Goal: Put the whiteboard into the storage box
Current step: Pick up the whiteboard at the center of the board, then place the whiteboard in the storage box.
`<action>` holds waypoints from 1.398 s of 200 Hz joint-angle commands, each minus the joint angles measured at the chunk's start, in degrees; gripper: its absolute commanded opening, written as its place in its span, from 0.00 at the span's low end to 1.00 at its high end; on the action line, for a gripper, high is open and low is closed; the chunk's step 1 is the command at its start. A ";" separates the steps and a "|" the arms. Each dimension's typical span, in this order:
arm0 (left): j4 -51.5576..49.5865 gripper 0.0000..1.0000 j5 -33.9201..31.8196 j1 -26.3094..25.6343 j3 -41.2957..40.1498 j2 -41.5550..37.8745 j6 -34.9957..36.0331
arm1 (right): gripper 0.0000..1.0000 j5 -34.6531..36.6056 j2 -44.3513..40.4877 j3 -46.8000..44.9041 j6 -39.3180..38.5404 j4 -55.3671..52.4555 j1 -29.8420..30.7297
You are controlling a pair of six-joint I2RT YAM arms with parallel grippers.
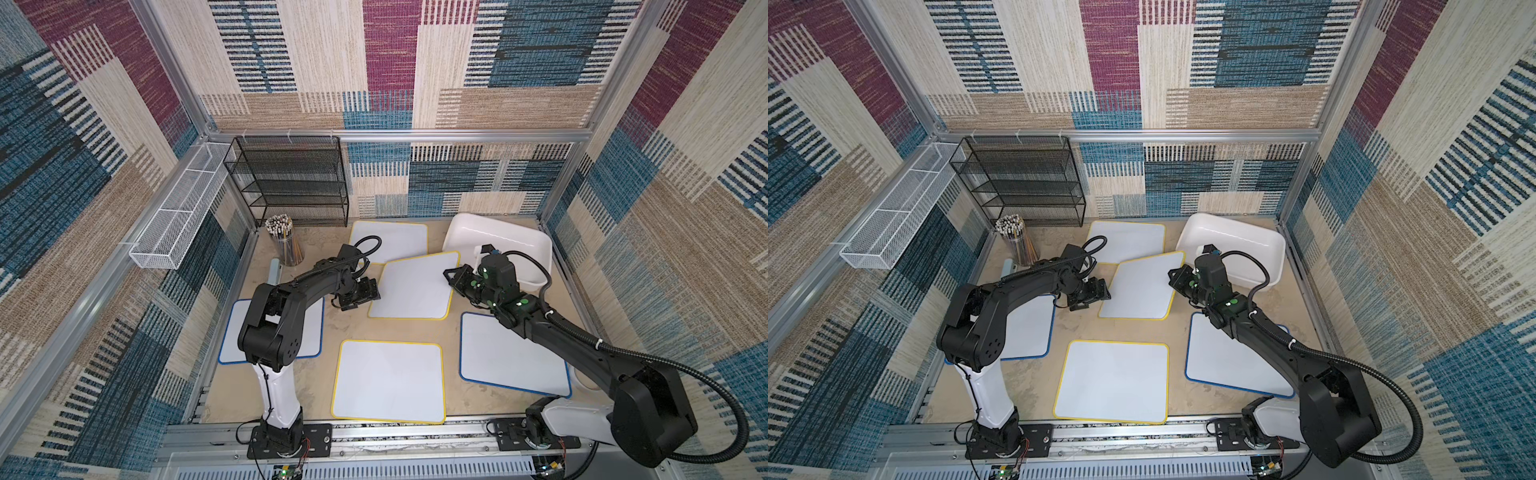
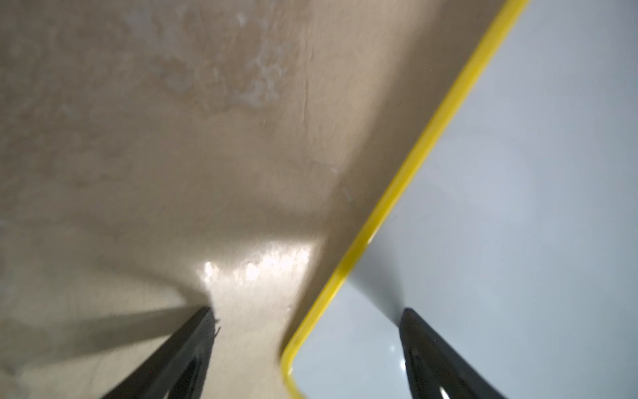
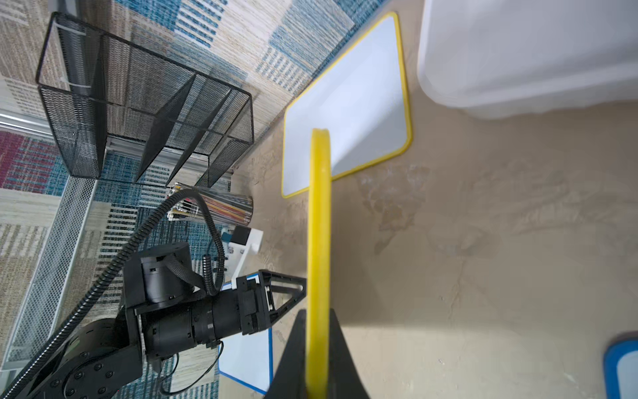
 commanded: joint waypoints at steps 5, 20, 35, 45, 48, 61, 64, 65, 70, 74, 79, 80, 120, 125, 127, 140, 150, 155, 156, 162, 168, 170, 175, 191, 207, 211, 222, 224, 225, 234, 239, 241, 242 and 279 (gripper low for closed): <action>-3.28 0.86 -1.16 -0.13 0.19 -1.99 0.93 | 0.00 0.28 -1.37 5.01 -4.32 -0.44 -1.41; -3.42 0.86 -1.29 -0.21 0.19 -3.04 1.35 | 0.00 -0.31 -1.52 8.47 -6.14 -3.00 -3.23; -3.34 0.86 -1.22 -0.36 0.28 -4.10 1.80 | 0.00 -0.81 -1.58 11.52 -7.58 -4.86 -5.76; -3.26 0.86 -1.37 -0.48 0.36 -4.78 2.19 | 0.00 -2.70 -1.10 13.69 -8.62 -5.84 -8.00; -3.21 0.86 -1.50 -0.65 0.34 -5.10 2.36 | 0.00 -3.16 -0.90 14.38 -8.95 -6.14 -8.68; -3.26 0.86 -2.48 -1.23 0.50 -6.04 3.23 | 0.01 -5.36 0.31 17.64 -10.53 -7.24 -11.23; -3.21 0.86 -2.67 -1.43 0.58 -6.32 3.47 | 0.01 -5.78 0.76 18.38 -10.96 -7.48 -11.76; -3.23 0.86 -2.75 -1.47 0.63 -6.42 3.52 | 0.01 -5.96 0.87 18.66 -11.08 -7.58 -11.95; -3.26 0.86 -3.12 -1.78 0.68 -6.92 3.97 | 0.01 -6.79 1.61 20.05 -11.79 -8.20 -12.84; -3.21 0.86 -3.56 -2.09 0.68 -7.28 4.14 | 0.01 -7.38 2.29 21.20 -12.29 -8.79 -13.66; -3.23 0.86 -3.97 -2.42 0.77 -7.70 4.47 | 0.01 -8.12 3.03 22.46 -13.06 -9.34 -14.60; -3.24 0.86 -4.06 -2.53 0.77 -7.76 4.50 | 0.01 -8.27 3.19 22.67 -13.19 -9.43 -14.82; -1.17 0.86 -7.24 -6.50 0.22 -13.11 8.35 | 0.00 -15.39 7.70 26.55 -15.98 -9.43 -25.06; -0.70 0.86 -7.41 -7.08 0.02 -13.78 9.06 | 0.00 -16.24 8.10 26.71 -16.31 -9.35 -26.25; -0.53 0.86 -7.53 -7.35 -0.01 -14.08 9.35 | 0.00 -16.53 8.17 26.78 -16.48 -9.28 -26.67; 0.99 0.86 -8.19 -8.85 -0.72 -16.01 11.16 | 0.00 -17.99 8.88 26.93 -17.67 -9.26 -29.74; 2.53 0.86 -8.28 -9.95 -1.51 -17.72 12.47 | 0.00 -19.52 9.46 26.71 -18.43 -9.02 -32.17; 3.40 0.86 -8.00 -10.54 -2.09 -18.57 13.02 | 0.00 -20.65 9.59 26.40 -18.56 -8.84 -33.47; 3.63 0.86 -7.96 -10.59 -2.15 -18.74 13.17 | 0.00 -20.86 9.64 26.40 -18.58 -8.74 -33.75; 4.98 0.87 -7.53 -11.28 -2.85 -19.78 13.83 | 0.00 -22.16 9.81 25.90 -18.67 -8.20 -35.34; 6.38 0.87 -7.28 -11.85 -3.72 -21.05 14.43 | 0.00 -23.14 9.78 25.47 -18.81 -7.80 -36.84; 6.80 0.87 -7.19 -12.02 -4.00 -21.51 14.63 | 0.00 -23.33 9.82 25.38 -18.84 -7.77 -37.30; 7.93 0.87 -6.78 -12.38 -4.61 -22.45 15.18 | 0.00 -23.80 9.76 25.03 -18.94 -7.61 -38.47; 10.53 0.87 -5.32 -13.23 -6.32 -25.11 16.41 | 0.00 -25.39 9.94 24.45 -19.44 -6.89 -41.75; 11.17 0.87 -5.01 -13.92 -6.79 -26.67 17.50 | 0.00 -26.63 10.82 24.57 -20.26 -6.70 -44.10; 11.16 0.87 -5.28 -14.12 -6.88 -27.07 17.80 | 0.00 -26.84 11.10 24.70 -20.63 -6.76 -44.56; 11.13 0.87 -6.09 -14.67 -7.20 -27.81 18.39 | 0.00 -27.04 12.12 25.32 -21.47 -6.82 -45.68; 11.15 0.87 -6.10 -14.75 -7.35 -27.96 18.47 | 0.00 -27.16 12.32 25.38 -21.59 -6.78 -45.92; 11.20 0.87 -6.13 -14.76 -7.33 -28.00 18.49 | 0.00 -27.19 12.45 25.49 -21.67 -6.74 -46.04; 11.15 0.87 -6.39 -15.01 -7.49 -28.55 18.59 | 0.00 -27.68 13.86 26.40 -22.09 -6.91 -46.65; 11.26 0.87 -6.50 -15.03 -7.70 -28.73 18.59 | 0.00 -27.95 14.70 26.91 -22.31 -6.77 -46.98; 11.30 0.87 -6.51 -15.03 -7.72 -28.81 18.59 | 0.00 -28.11 15.05 27.03 -22.35 -6.68 -47.08; 11.32 0.87 -6.47 -15.03 -7.78 -28.78 18.54 | 0.00 -28.20 15.18 27.11 -22.36 -6.69 -47.10; 11.51 0.87 -4.97 -14.98 -7.33 -27.66 17.74 | 0.00 -31.24 21.61 30.08 -23.33 -6.00 -47.37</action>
